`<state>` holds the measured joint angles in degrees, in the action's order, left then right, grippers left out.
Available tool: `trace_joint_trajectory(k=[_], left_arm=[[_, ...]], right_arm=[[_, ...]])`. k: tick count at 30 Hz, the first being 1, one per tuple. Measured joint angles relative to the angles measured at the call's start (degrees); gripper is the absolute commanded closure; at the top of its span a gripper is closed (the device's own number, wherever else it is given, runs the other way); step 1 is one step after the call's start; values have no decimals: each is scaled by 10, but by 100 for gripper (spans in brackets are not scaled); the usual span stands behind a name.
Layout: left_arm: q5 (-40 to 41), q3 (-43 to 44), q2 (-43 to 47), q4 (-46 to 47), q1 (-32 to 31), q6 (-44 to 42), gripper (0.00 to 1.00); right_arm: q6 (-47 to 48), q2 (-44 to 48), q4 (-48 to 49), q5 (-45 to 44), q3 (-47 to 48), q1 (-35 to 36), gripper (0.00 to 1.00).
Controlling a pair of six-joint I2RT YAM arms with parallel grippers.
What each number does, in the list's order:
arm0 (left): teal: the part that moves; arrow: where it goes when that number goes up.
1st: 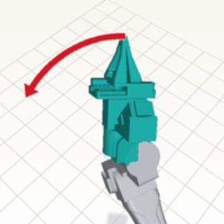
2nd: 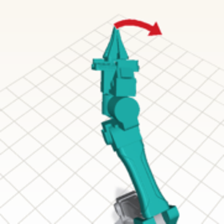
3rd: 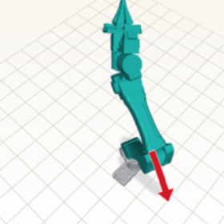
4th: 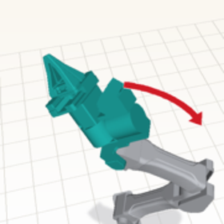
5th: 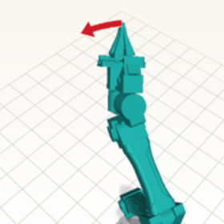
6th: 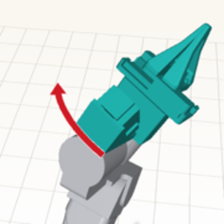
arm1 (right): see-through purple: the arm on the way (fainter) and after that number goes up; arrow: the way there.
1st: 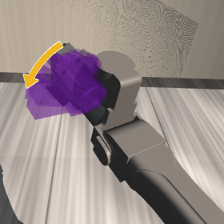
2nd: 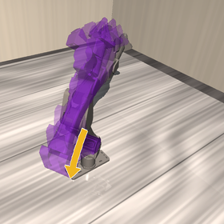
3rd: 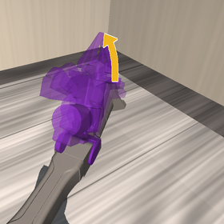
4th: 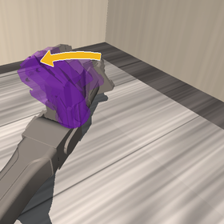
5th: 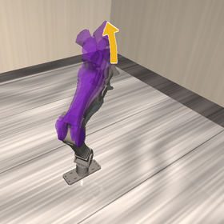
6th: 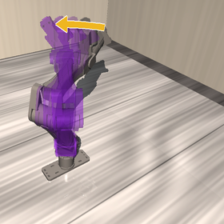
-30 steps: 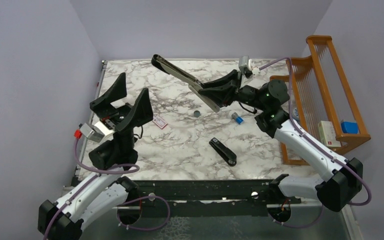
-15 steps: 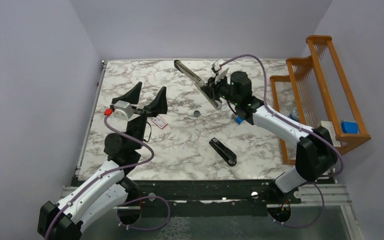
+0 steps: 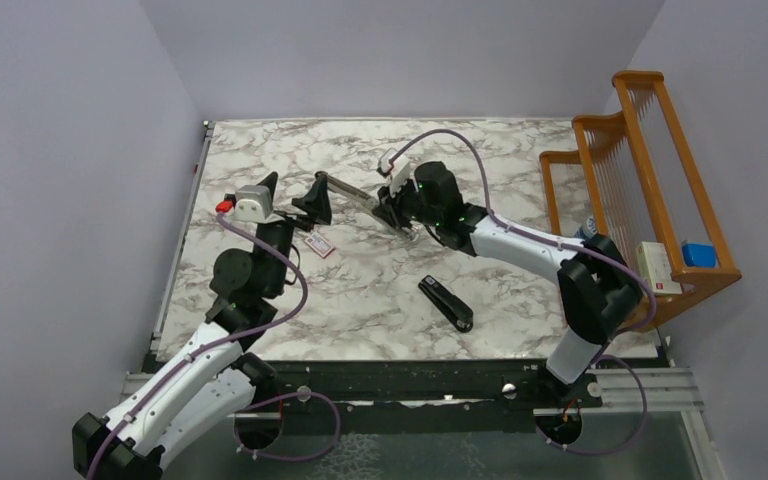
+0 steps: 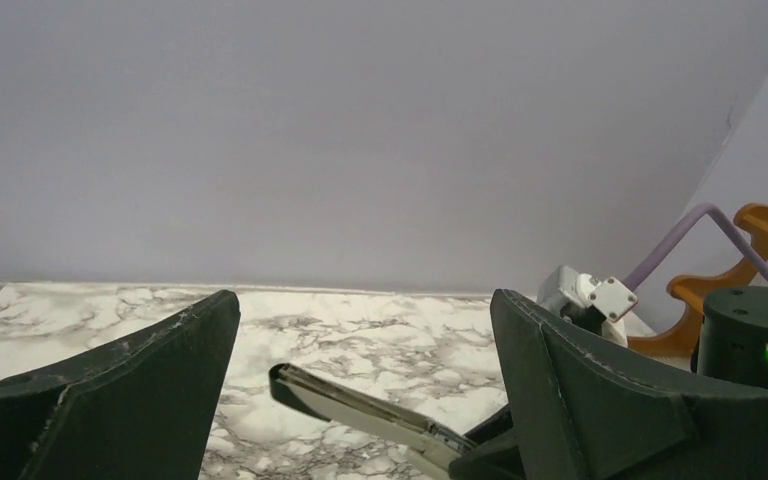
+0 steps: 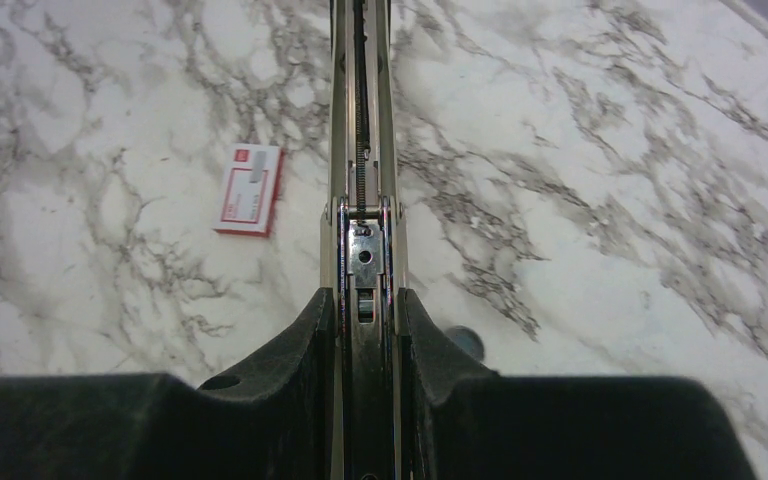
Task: Load the staples into the stapler
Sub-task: Place the stapler at the center of the board.
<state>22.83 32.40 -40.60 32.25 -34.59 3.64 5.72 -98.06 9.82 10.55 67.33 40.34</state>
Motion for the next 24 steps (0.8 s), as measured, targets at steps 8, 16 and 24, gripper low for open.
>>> trace_joint_trajectory(k=[8,16,24], left_arm=[[3,9,-8,-27,0,1,1],[3,9,-22,-42,0,11,1],[2,17,-35,-50,0,14,1]], right_arm=[[2,-26,12,0,-3,107,99],[-13,-93,15,-26,-3,174,99],[-12,-132,38,-73,-4,193,98]])
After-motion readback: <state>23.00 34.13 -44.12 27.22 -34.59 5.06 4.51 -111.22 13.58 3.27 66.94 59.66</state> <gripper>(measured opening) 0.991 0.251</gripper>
